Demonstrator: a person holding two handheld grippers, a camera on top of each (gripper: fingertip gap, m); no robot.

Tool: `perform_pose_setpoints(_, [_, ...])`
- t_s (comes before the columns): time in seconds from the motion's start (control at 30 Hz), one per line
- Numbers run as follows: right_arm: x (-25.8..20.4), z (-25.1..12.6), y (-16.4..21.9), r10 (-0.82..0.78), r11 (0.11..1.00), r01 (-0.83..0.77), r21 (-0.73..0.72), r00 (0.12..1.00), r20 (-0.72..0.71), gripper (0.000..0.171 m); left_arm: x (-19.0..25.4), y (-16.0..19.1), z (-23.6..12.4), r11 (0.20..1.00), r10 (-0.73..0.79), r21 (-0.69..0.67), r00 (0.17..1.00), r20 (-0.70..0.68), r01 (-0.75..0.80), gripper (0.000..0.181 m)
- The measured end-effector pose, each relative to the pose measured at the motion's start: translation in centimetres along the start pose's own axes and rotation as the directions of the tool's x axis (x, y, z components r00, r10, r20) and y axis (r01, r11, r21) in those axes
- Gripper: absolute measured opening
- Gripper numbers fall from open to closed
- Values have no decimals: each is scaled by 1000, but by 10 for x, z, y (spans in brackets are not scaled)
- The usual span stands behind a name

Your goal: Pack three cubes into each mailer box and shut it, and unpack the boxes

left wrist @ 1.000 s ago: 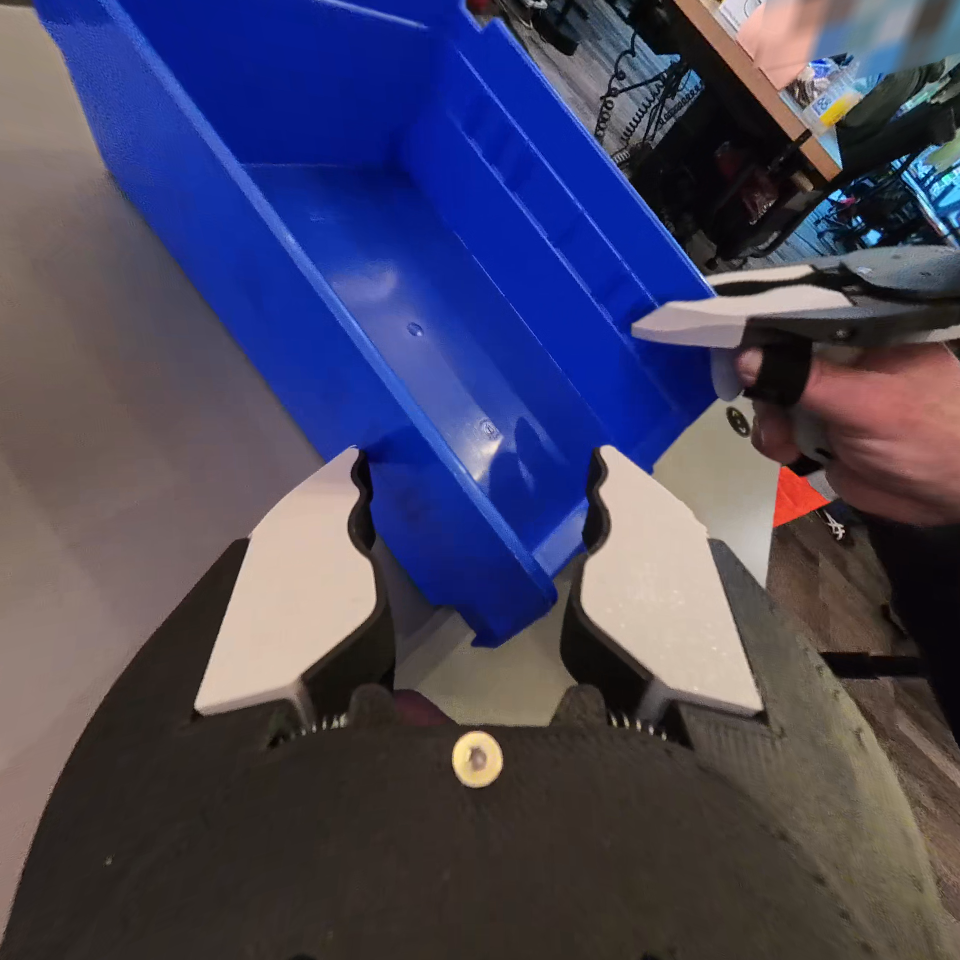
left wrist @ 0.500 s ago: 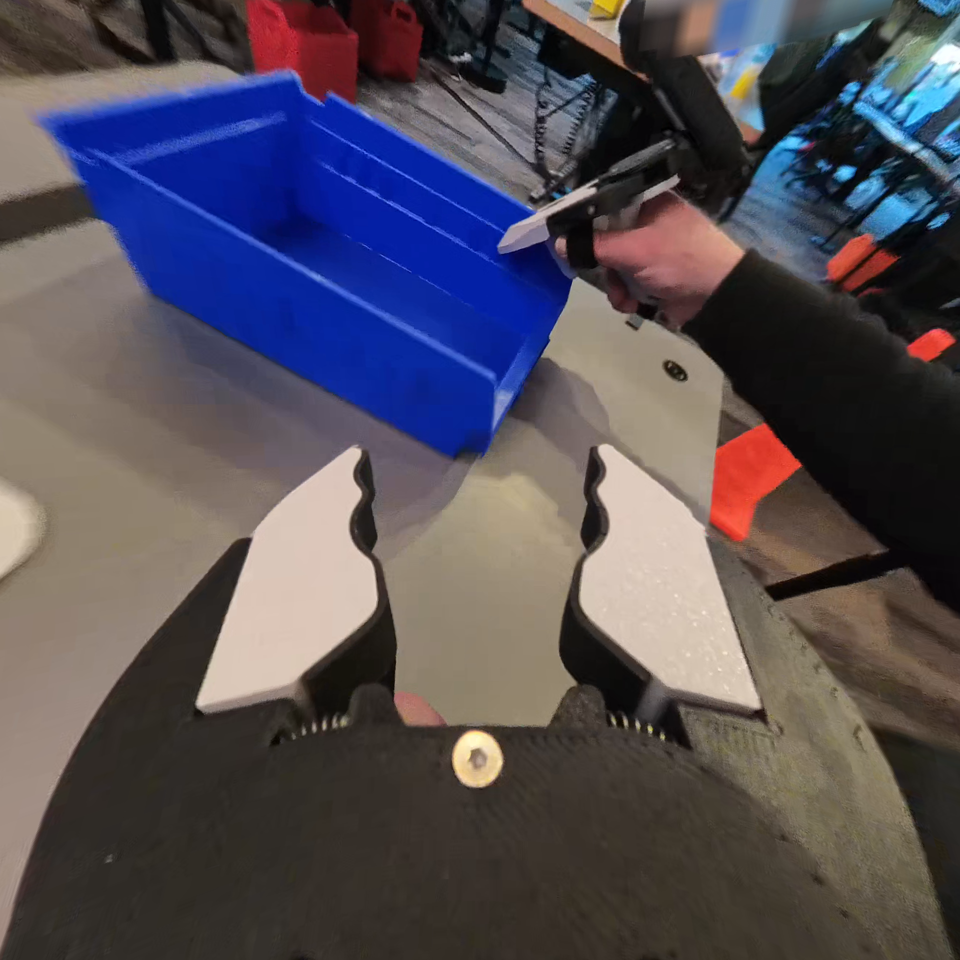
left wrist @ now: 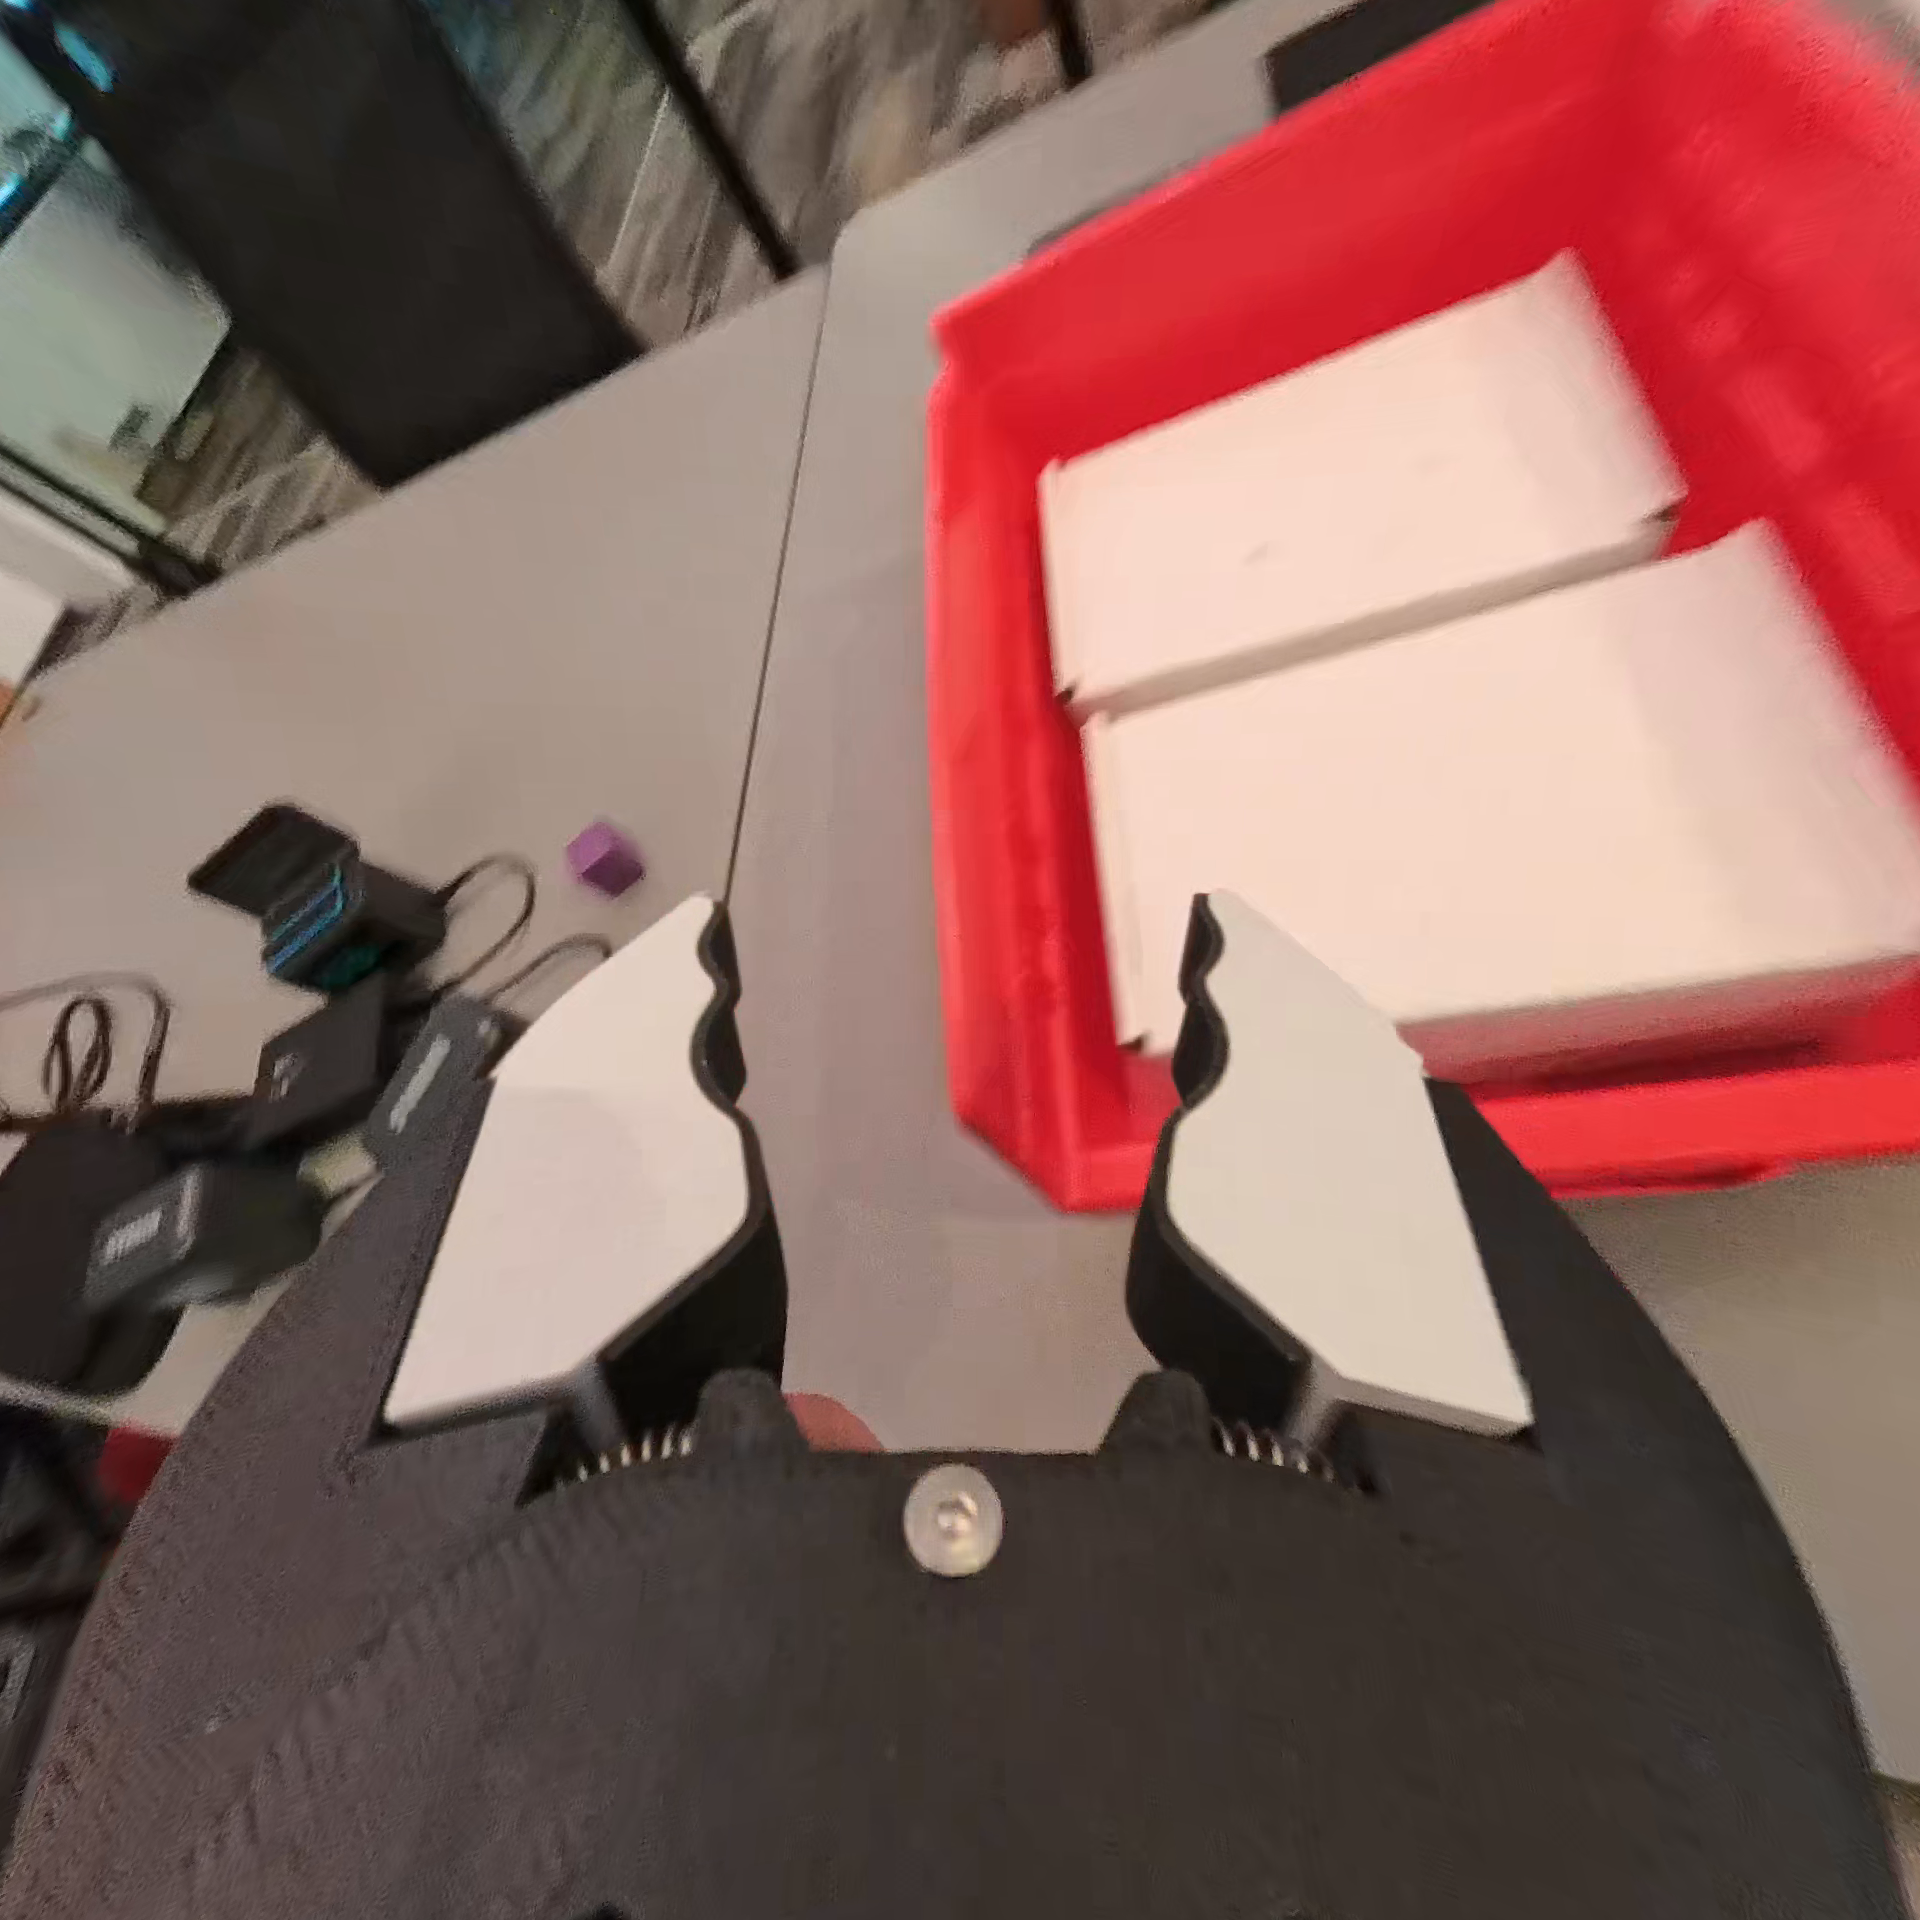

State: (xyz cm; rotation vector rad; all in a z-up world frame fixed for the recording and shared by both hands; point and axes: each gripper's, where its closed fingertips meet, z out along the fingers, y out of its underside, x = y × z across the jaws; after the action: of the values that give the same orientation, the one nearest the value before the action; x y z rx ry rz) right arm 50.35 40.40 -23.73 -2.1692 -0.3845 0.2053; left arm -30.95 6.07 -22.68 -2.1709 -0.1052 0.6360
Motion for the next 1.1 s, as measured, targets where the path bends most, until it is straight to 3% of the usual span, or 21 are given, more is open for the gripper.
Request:
perform_pose_setpoints(0.13, [-44, -20, -5, -70, 998, 69, 15, 996, 54, 72, -2, 51, 25, 973, -179, -159, 981, -72, 166, 79])
perform_pose_setpoints(0.23, [-77, -33, -8, -105, 994, 100, 47, 989, 102, 68, 14, 60, 39, 951, -278, -187, 946, -167, 246, 55])
perform_pose_setpoints(0.37, [-120, -48, -11, -150, 987, 138, 86, 976, 157, 64, 21, 60, 53, 949, -292, -185, 936, -199, 256, 12])
perform_pose_setpoints(0.4, [-131, -52, -12, -162, 984, 146, 100, 971, 174, 64, 21, 59, 56, 948, -293, -187, 936, -196, 258, 8])
perform_pose_setpoints(0.6, [-191, -71, -14, -258, 962, 224, 157, 934, 246, 58, 22, 47, 72, 928, -356, -193, 911, -208, 318, 4])
perform_pose_setpoints(1.1, [-335, -91, -8, -257, 965, 173, 198, 786, 562, 56, 11, 7, 143, 941, -326, -178, 910, -258, 287, 4])
